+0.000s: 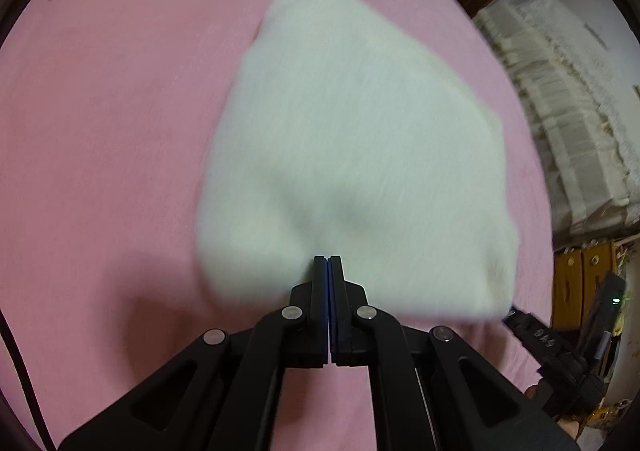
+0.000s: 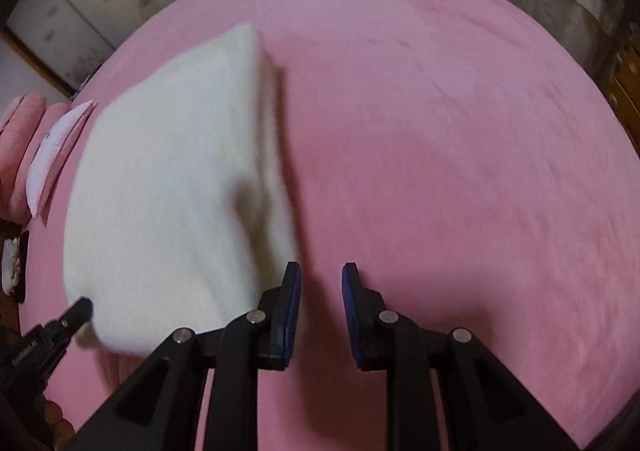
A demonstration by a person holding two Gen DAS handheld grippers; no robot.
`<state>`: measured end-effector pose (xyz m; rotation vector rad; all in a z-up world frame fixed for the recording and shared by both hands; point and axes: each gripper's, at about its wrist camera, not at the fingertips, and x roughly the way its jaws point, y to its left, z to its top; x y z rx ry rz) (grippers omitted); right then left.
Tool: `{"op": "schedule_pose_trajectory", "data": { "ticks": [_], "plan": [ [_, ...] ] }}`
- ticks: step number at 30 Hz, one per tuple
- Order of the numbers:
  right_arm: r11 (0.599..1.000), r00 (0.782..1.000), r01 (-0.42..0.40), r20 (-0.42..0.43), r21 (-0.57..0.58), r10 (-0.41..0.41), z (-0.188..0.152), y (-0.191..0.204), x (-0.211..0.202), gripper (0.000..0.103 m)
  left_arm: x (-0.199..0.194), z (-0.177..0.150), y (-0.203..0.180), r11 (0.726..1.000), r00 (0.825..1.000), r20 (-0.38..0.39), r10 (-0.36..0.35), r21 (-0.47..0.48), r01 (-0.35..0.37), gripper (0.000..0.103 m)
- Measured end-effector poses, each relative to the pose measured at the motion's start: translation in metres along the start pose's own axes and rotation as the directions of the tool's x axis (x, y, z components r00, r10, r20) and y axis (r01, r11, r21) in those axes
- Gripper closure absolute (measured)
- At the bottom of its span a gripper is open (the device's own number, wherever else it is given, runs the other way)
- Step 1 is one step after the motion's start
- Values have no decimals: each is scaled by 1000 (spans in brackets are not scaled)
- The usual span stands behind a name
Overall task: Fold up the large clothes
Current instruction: 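Open both tools and lift them off the square folded bundle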
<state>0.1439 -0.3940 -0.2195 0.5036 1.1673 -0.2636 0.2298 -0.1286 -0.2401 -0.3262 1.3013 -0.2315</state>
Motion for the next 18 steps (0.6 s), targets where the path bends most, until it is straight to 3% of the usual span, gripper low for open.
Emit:
{"op": "schedule_pose_trajectory", "data": {
  "ticks": [5,9,12,14,17,18],
  "plan": [
    [999,999,0,-52,54,3,-49,-5,-32,82,-24,-44,-3,984,988,-55,146,111,-140,102],
    [997,996,-13,-90,77,20,-83,10,-59,82,-47,-59,-4,977,977,-92,194,112,-184,97],
    [999,995,-17,-101,36,21,-97,34,-81,82,-69,-60,-12,968,971,-86,224,133,-211,80],
    [1000,996,-26,-80,4,26,-100,51,-97,70,-85,-61,-13,969,974,-68,216,135,-205,41],
    [997,999,-35,-38,-72,32,-99,73,-115,46,-106,-62,-20,965,976,-16,217,151,-213,34],
    [995,999,-30,-27,-97,27,-98,79,-119,44,-110,-60,-22,964,975,-11,221,158,-216,34]
  ]
}}
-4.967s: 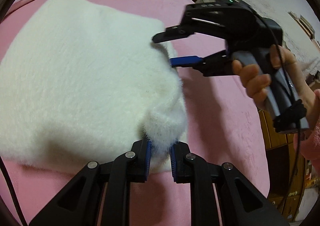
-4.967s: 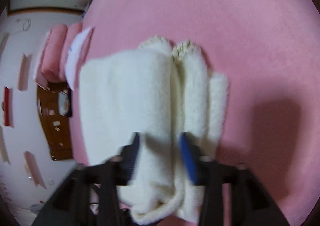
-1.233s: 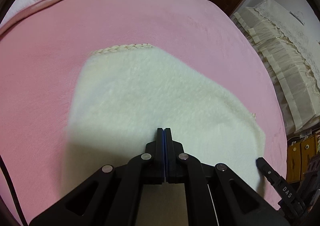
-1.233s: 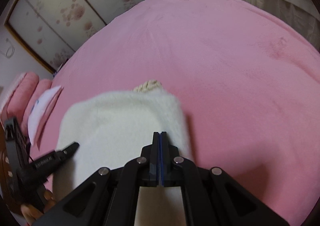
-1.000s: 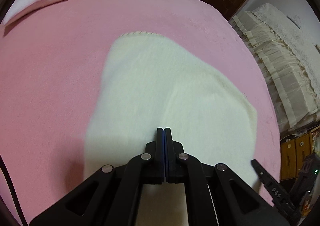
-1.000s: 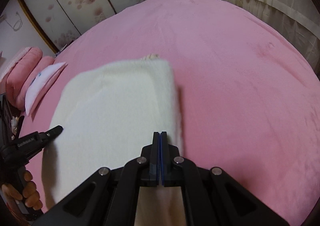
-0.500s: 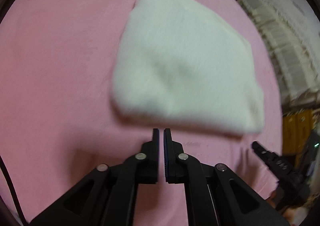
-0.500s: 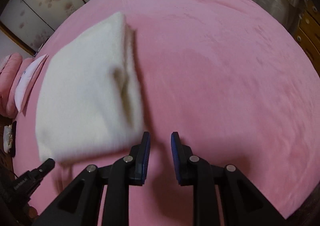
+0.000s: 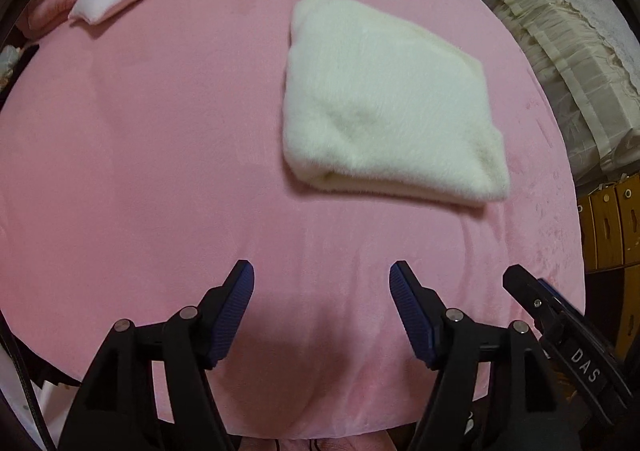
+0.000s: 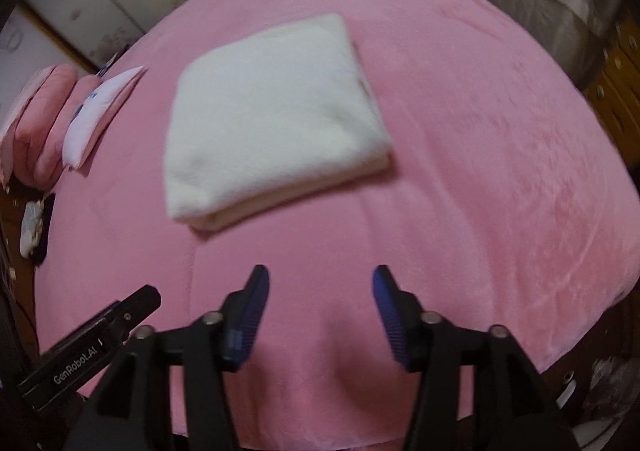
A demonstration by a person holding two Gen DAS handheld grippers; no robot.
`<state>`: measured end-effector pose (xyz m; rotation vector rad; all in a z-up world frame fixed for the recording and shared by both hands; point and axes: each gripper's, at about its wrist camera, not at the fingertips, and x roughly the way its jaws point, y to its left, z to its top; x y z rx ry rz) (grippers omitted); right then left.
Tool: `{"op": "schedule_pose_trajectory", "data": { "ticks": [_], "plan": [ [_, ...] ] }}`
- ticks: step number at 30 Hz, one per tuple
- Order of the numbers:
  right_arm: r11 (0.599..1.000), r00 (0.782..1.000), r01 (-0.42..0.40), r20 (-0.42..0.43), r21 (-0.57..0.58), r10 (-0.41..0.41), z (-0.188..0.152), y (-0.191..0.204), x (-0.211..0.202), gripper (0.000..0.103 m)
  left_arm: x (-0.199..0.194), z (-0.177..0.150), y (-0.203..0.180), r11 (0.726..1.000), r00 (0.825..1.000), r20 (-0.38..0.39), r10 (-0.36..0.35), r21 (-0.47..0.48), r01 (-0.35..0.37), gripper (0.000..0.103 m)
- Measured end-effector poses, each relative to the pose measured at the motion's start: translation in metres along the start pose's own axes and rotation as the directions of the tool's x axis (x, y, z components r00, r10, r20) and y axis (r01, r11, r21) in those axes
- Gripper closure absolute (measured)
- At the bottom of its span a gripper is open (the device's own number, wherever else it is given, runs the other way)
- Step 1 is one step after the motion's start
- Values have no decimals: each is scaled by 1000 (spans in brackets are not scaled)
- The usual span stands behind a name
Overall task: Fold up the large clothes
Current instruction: 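Open both tools and lift them off the square folded bundle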
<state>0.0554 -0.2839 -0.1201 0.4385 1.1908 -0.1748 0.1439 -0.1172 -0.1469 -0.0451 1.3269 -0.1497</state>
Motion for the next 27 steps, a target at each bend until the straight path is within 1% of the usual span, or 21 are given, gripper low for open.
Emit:
{"op": "schedule_pose_trajectory", "data": {
  "ticks": [2,3,6,9,10,13,17,24,27],
  "plan": [
    [997,999,30,25,-72,-28,5,16,-10,43,-5,5,-2,1000,1000,-7,-5,-2,5,27],
    [994,998,53,31,-100,-50,5,21,-14,43,-4,7,-5,1000,1000,-15,-10,-14,10,26],
    [979,992,122,45,-166,-116,12,31,-20,42,-10,8,1,998,998,-35,-46,-55,44,25],
    [980,992,124,33,-157,-120,18,33,-28,38,-13,11,4,994,997,-38,-71,-85,68,25],
    [981,992,125,26,-148,-123,21,32,-31,36,-13,11,4,994,997,-44,-67,-84,63,25],
    [983,992,126,12,-130,-126,27,33,-35,36,-19,13,7,996,998,-53,-44,-82,39,25],
    [988,994,112,-8,-106,-113,33,33,-42,35,-29,18,10,996,998,-44,-39,-86,35,25],
    [988,993,112,-33,-104,-116,45,34,-47,33,-43,27,4,997,999,-29,-23,-75,20,25],
    [988,992,113,-35,-108,-118,49,36,-48,32,-46,32,-1,998,1000,-19,-3,-62,2,25]
  ]
}}
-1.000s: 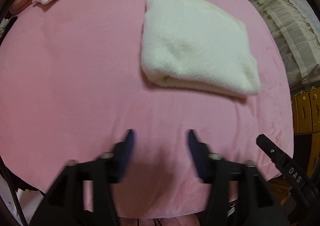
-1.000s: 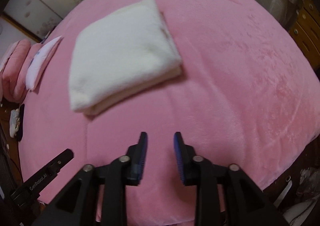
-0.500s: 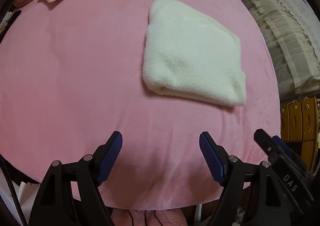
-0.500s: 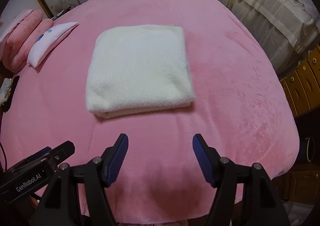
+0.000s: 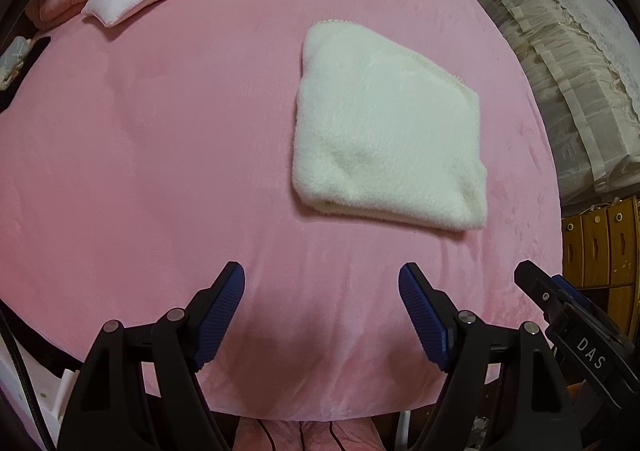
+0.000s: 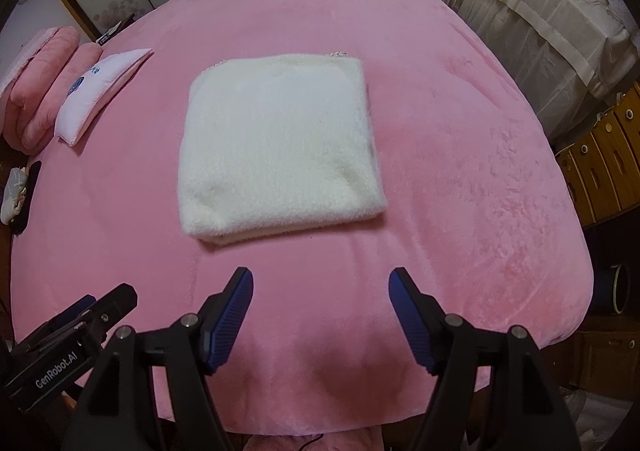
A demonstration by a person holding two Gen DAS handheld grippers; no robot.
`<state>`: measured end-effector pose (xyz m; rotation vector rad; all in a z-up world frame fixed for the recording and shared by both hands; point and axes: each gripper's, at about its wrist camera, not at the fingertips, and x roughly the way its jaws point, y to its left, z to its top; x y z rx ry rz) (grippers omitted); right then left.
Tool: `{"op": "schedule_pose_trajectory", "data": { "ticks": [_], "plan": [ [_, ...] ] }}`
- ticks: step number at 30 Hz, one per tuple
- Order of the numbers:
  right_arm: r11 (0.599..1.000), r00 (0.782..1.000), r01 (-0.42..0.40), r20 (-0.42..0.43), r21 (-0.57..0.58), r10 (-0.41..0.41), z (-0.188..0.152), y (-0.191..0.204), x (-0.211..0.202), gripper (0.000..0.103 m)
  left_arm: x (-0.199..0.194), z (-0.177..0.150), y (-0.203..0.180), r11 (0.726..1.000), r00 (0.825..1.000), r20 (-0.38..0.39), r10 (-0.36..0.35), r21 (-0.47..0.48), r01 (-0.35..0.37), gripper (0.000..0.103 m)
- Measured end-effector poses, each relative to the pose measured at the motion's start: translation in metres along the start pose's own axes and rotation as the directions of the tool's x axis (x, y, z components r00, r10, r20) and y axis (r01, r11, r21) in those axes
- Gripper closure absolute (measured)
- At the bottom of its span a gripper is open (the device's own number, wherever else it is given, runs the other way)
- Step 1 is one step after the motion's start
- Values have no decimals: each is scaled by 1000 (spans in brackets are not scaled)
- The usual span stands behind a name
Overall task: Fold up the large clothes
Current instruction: 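Open both tools and lift them off the square folded bundle, then grasp the folded bundle with the left tool while the right tool grasps it too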
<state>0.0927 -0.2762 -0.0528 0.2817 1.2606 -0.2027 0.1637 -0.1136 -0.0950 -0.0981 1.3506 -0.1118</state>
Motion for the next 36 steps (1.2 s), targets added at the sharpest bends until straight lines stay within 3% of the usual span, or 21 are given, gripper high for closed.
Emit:
{"op": "schedule_pose_trajectory", "data": {
  "ticks": [10,14,17,20,24,27,30,32,36],
  "plan": [
    [999,998,-43,-50,32,45,19,-25,40,31,31,16,-3,999,999,-13,-34,-12,34,25],
    [990,989,-112,-83,84,119,28,-54,77,31,60,30,2,996,995,-31,-91,0,92,25],
    [980,976,-166,-122,108,179,42,-74,107,31,82,47,7,996,995,-52,-88,-9,87,25],
    [938,939,-301,-120,171,323,64,-98,141,31,104,71,15,997,995,-62,-76,-24,74,25],
    [886,878,-426,-151,185,454,101,-115,187,31,133,108,19,988,985,-82,-154,-12,153,25],
    [818,806,-540,-160,197,570,130,-119,226,31,156,131,24,989,984,-93,-149,-18,148,25],
    [782,768,-580,-168,227,618,150,-120,258,31,178,147,27,989,983,-108,-148,-29,146,25],
    [734,724,-627,-153,262,673,159,-118,275,32,190,158,31,983,977,-116,-182,-38,178,24],
    [655,665,-666,-114,356,738,166,-112,301,32,205,171,40,969,960,-129,-249,-47,244,19]
  ]
}}
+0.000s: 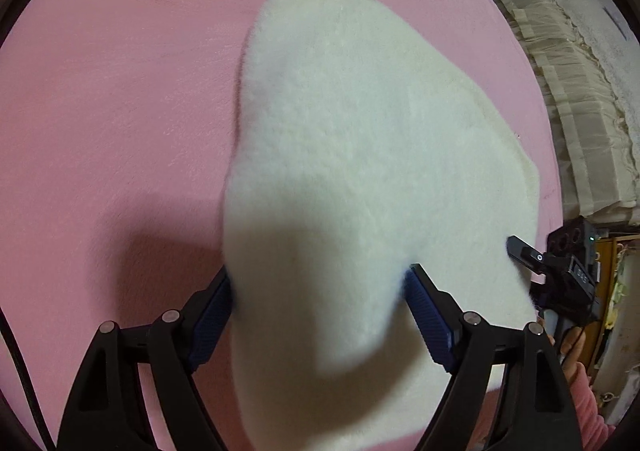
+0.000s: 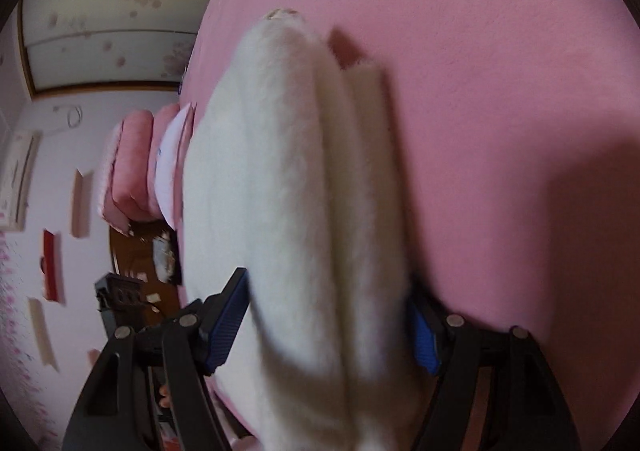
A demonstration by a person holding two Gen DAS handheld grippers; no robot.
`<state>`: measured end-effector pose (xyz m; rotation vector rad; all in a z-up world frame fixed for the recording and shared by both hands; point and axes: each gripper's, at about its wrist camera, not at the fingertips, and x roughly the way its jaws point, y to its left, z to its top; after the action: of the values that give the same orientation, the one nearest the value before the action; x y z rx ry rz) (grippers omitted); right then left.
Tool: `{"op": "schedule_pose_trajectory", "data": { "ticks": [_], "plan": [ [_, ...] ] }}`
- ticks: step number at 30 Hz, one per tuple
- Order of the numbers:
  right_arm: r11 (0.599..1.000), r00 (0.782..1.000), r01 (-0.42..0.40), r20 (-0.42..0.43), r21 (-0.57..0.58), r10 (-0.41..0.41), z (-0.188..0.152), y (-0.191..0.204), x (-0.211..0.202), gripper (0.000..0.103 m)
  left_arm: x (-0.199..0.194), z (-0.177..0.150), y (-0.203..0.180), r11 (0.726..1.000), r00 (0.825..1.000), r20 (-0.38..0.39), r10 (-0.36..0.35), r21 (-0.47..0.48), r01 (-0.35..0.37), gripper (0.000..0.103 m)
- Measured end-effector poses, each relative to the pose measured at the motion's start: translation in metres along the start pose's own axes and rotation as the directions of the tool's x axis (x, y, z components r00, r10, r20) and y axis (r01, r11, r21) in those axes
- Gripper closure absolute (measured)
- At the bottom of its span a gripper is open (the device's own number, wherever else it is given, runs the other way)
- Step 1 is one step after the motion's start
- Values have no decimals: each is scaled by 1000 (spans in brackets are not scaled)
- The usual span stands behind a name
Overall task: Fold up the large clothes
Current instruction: 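Grasp the folded bundle with the left tool while the right tool grasps it too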
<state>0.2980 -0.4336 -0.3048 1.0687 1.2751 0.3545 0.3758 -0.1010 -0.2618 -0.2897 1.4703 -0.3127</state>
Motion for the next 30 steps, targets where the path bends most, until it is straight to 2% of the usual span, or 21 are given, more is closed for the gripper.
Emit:
{"op": "schedule_pose_trajectory", "data": {
  "ticks": [3,6,10,12,15,17,19,21,23,25,28,30],
  "plan": [
    [1000,1000,-25,-12,8,25,5,-1,9,34,10,9,10,998,999,-11,-53,-40,53,16],
    [999,999,-36,-10,12,37,4,-3,13,44,15,12,14,997,998,-10,-57,-59,56,16],
    [998,998,-59,20,23,58,-4,1,11,59,14,3,11,995,999,29,-45,-87,47,16],
    [998,998,-55,43,17,54,-1,6,4,63,13,-1,6,995,999,41,-29,-93,32,19],
    [999,996,-41,77,19,39,-5,16,-3,64,6,-4,-4,996,998,55,6,-86,-1,28],
    [999,992,-23,120,-27,26,-12,33,-9,65,-5,-8,-9,999,996,89,4,-53,1,35],
    [997,988,-26,150,-73,36,-20,50,-18,65,-25,-18,-9,999,989,144,-41,6,40,40],
    [991,982,32,190,-132,-6,-33,75,-25,65,-42,-27,1,992,977,173,-124,19,123,43],
    [984,973,80,227,-161,-42,-51,99,-28,65,-53,-30,16,981,970,149,-193,12,194,44],
    [982,964,92,263,-166,-46,-68,124,-26,65,-62,-34,34,971,964,118,-239,4,240,45],
    [977,951,129,300,-167,-75,-99,161,-15,65,-83,-39,63,962,958,87,-274,14,273,45],
    [973,947,145,310,-181,-84,-117,188,0,65,-111,-42,92,960,955,99,-281,22,280,45]
  ]
}}
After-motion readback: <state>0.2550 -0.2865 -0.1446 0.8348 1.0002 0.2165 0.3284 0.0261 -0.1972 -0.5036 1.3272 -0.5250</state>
